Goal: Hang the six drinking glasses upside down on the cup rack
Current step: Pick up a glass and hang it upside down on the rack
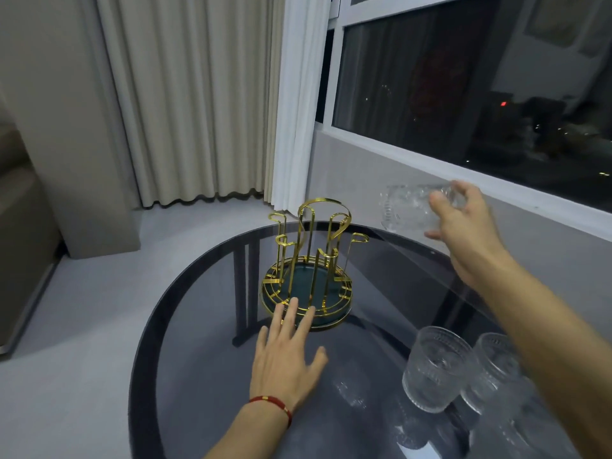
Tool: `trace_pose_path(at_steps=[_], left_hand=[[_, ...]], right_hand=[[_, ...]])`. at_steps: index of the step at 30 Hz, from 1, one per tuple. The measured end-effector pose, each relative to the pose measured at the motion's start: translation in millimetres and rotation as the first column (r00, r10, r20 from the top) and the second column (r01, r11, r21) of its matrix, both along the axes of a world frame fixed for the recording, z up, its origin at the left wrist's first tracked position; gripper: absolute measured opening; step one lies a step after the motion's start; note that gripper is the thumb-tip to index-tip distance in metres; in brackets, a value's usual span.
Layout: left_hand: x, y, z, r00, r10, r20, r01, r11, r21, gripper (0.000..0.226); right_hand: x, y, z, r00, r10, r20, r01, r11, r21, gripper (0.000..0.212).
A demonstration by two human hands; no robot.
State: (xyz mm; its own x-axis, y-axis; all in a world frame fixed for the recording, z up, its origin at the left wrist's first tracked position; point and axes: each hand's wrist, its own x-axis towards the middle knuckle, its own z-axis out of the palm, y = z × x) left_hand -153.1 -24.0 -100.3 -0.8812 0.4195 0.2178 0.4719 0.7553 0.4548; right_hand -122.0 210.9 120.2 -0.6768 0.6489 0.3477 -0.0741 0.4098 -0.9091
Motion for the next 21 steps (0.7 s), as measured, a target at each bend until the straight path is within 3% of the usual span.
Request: trace_pose_path(at_steps=[5, 10, 15, 21], left_hand=[[-3.0, 5.8, -6.9, 0.998, 0.039, -0.052, -0.041, 0.998, -0.044, 0.073], [-6.3, 5.4, -7.1, 0.998, 0.042, -0.045, -0.044, 0.998, -0.052, 0.074], [-7.7, 7.6, -6.8, 0.999, 0.036, -0.038, -0.038, 0.998, -0.05, 0.074], [-9.0, 8.2, -9.5, 0.999, 0.028, -0.033, -0.029, 0.998, -0.05, 0.074]], right_hand=[[-86.5, -22.3, 32.6, 0.991, 0.135, 0.014, -0.136, 0.983, 0.123, 0.061], [-159.9, -49.8, 41.2, 0.941, 0.218, 0.259, -0.28, 0.931, 0.235, 0.07], [-195.7, -67.4, 26.7, 0.831, 0.243, 0.5, -0.433, 0.847, 0.308, 0.068], [-211.3, -77.6, 17.1, 0.616, 0.229, 0.753, -0.554, 0.806, 0.208, 0.043]])
